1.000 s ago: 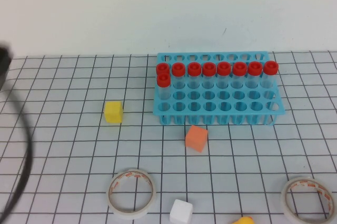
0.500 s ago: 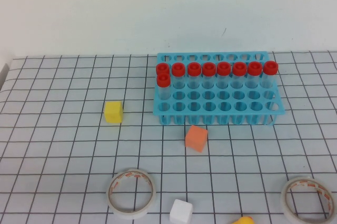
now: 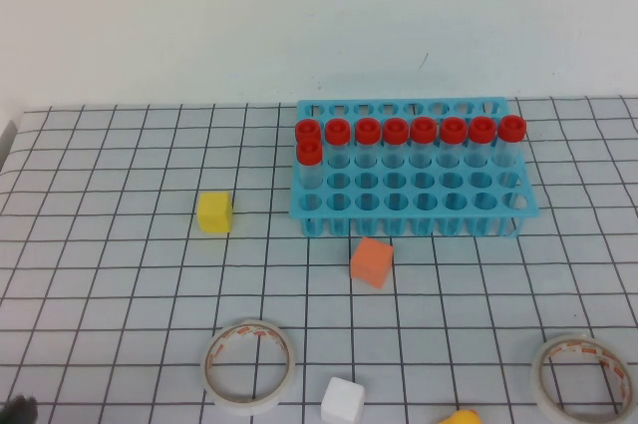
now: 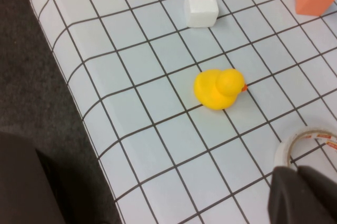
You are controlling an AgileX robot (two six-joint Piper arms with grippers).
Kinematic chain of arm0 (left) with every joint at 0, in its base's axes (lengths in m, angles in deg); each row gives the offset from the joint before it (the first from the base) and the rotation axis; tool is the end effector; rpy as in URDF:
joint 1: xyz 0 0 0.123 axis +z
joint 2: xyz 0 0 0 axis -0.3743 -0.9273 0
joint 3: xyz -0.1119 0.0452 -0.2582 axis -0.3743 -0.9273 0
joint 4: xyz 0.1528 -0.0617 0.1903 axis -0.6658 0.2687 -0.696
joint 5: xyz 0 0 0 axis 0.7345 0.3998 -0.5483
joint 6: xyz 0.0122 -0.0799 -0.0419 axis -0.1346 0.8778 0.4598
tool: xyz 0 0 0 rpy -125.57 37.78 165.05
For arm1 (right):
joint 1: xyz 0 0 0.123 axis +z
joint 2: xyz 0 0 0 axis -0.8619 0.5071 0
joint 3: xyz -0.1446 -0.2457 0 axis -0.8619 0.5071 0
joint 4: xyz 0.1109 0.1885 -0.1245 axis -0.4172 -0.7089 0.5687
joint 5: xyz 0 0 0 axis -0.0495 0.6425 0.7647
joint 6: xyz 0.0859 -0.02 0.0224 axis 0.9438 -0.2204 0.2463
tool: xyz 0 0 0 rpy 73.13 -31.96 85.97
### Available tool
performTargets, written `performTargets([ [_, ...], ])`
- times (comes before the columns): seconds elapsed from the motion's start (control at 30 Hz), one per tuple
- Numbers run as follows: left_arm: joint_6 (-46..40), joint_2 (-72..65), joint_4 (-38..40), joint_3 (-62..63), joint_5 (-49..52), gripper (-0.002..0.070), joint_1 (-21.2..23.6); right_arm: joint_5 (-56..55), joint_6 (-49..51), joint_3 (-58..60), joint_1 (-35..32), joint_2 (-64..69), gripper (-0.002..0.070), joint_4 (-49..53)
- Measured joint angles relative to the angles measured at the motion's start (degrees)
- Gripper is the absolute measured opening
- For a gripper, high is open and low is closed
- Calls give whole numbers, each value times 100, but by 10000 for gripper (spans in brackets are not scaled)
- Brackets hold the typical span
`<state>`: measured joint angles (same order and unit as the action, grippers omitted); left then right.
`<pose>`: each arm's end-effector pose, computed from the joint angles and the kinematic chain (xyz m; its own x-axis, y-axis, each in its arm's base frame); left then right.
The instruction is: Place the test tubes
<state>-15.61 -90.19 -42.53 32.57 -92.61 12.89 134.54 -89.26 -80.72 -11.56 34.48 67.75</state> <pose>0.0797 -0.0122 0.1905 -0.1816 0.0311 -0.9829 0.1522 0.9884 0.0032 0.0511 0.0580 0.2995 -0.1681 -0.6442 -0.7461 -0.8391 0.4908 -0.2347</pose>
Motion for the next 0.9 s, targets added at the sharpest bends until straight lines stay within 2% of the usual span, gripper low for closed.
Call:
performTargets([
  [0.23, 0, 0, 0, 0, 1303, 0, 0, 0, 0, 0, 0, 0, -1, 0],
  [0.4, 120, 249, 0, 0, 1558, 0, 32, 0, 0, 0, 0, 0, -1, -2],
  [0.67, 170, 1713, -41, 0, 2047, 0, 501, 0, 0, 0, 0, 0, -1, -2],
  [0.9, 170, 1797, -187, 10, 2086, 0, 531, 0, 0, 0, 0, 0, -1, -12],
])
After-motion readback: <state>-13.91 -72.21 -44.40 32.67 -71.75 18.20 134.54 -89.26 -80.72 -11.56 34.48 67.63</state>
